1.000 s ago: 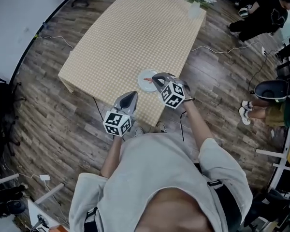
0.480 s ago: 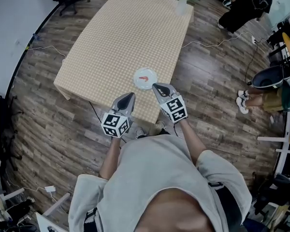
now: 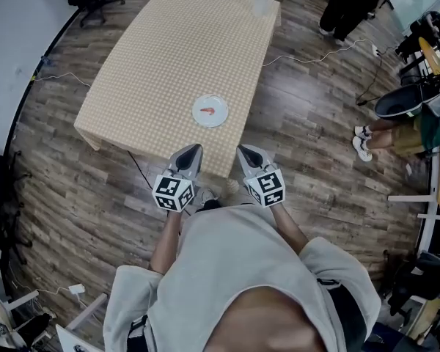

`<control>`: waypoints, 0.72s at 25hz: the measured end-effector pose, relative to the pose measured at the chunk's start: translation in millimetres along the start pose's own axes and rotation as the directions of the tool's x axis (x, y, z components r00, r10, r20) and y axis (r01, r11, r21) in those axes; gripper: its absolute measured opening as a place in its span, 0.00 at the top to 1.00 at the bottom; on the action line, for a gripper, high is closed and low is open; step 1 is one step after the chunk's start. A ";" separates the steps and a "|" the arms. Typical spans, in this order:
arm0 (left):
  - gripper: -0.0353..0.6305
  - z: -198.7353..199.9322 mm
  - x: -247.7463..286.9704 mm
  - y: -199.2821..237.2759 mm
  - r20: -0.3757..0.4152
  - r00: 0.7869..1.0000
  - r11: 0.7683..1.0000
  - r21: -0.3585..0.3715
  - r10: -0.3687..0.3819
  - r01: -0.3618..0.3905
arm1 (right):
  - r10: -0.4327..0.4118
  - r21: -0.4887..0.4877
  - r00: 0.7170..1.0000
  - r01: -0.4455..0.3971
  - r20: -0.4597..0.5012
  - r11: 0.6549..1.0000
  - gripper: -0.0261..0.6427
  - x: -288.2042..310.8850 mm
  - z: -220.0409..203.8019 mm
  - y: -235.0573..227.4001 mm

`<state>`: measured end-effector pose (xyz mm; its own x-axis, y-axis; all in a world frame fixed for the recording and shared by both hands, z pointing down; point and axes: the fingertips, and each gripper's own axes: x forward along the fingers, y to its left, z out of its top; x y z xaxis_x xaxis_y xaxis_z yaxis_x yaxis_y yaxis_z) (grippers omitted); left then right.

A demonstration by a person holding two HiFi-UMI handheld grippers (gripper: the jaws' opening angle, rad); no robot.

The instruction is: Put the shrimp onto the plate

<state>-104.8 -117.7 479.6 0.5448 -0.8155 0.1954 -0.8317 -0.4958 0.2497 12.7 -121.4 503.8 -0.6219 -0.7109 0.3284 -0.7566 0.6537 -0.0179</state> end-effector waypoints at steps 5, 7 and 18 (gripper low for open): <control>0.93 -9.1 -10.5 -32.5 0.004 0.999 0.999 0.009 0.032 -0.032 | 0.014 0.036 0.999 -0.016 0.050 0.999 0.96 -44.8 -2.5 2.2; 0.93 -20.6 -17.8 -54.6 -0.001 0.999 0.999 -0.008 0.045 -0.045 | 0.028 0.038 0.998 -0.031 0.059 0.999 0.96 -65.6 -6.5 4.6; 0.93 -67.4 -55.1 -147.2 -0.023 0.998 0.998 -0.015 0.064 -0.065 | 0.065 0.035 0.995 -0.068 0.082 0.997 0.97 -149.6 -42.8 22.1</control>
<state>-5.2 20.3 496.0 0.4926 -0.8384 0.2332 -0.8635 -0.4377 0.2504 97.7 10.6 494.7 -0.6841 -0.6859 0.2482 -0.7192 0.6910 -0.0727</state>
